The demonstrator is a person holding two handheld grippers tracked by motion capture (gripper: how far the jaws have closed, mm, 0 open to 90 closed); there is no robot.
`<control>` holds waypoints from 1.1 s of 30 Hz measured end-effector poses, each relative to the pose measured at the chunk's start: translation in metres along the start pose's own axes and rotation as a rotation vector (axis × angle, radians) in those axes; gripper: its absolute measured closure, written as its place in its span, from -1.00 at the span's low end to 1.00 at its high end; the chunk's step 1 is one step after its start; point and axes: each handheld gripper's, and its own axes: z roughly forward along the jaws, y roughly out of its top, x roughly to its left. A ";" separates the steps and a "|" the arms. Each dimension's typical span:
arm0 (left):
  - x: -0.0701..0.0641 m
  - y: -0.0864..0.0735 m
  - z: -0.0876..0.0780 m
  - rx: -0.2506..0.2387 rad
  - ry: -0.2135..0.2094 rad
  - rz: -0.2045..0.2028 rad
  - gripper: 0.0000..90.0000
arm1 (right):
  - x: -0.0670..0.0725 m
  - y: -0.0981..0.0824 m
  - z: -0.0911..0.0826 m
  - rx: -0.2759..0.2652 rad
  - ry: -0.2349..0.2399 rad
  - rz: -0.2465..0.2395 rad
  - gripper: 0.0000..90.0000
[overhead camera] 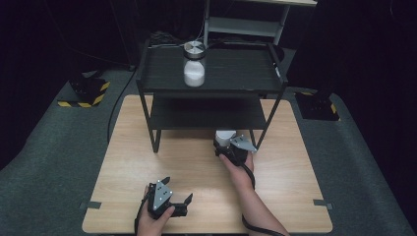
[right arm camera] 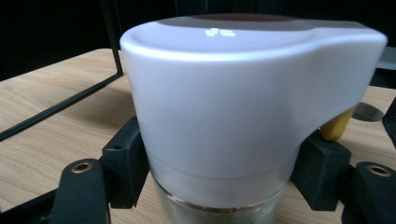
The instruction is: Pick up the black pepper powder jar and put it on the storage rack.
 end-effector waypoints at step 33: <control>-0.002 0.001 0.001 0.003 0.002 0.019 -0.99 | -0.014 0.000 -0.085 -0.048 0.055 -0.066 -0.32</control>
